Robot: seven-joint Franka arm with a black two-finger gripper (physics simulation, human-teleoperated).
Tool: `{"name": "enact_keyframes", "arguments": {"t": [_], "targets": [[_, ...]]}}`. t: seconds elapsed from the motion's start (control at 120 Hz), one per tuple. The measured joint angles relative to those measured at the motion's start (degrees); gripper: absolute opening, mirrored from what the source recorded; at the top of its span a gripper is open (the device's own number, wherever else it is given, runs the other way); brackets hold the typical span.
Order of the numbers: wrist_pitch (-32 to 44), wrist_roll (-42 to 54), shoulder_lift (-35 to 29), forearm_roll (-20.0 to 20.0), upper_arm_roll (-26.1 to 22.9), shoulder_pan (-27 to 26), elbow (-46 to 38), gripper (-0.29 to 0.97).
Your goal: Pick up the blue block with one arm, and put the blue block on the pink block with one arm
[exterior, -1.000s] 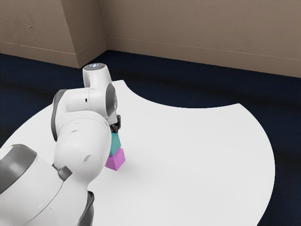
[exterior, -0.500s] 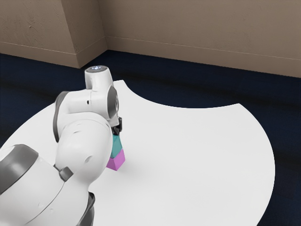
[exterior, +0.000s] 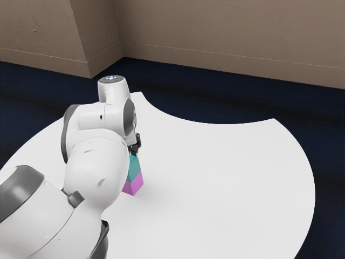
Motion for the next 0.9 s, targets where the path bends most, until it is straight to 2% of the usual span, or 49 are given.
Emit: {"name": "enact_keyframes", "arguments": {"t": [0.433, 0.55, 0.617, 0.667, 0.7, 0.742, 0.75, 0.792, 0.833, 0.867, 0.9], "targets": [[-1.87, -0.01, 1.34, 0.47, 2.67, -0.36, 1.32, 0.67], [-3.38, -0.02, 2.29, 0.66, 5.80, -1.07, 2.65, 0.68], [-4.95, -0.07, 6.55, 2.38, 11.27, -3.59, 4.74, 0.68], [-6.32, -0.27, 14.38, 6.46, 14.08, -5.92, 6.85, 0.68], [-7.10, -1.06, 20.61, 11.69, 17.77, -11.08, 7.55, 0.68], [-7.90, -2.84, 28.61, 18.75, 24.60, -21.13, 7.71, 0.68], [-8.05, -3.32, 30.39, 20.31, 26.40, -23.87, 7.69, 0.68], [-8.87, -6.50, 40.58, 29.24, 40.84, -45.73, 7.92, 0.68], [-10.16, -10.22, 46.39, 36.31, 53.79, -64.24, 8.56, 0.68], [-11.36, -13.20, 47.83, 40.49, 58.72, -72.76, 9.62, 0.68], [-12.56, -16.02, 48.50, 43.67, 59.96, -77.27, 12.62, 0.68]]}}
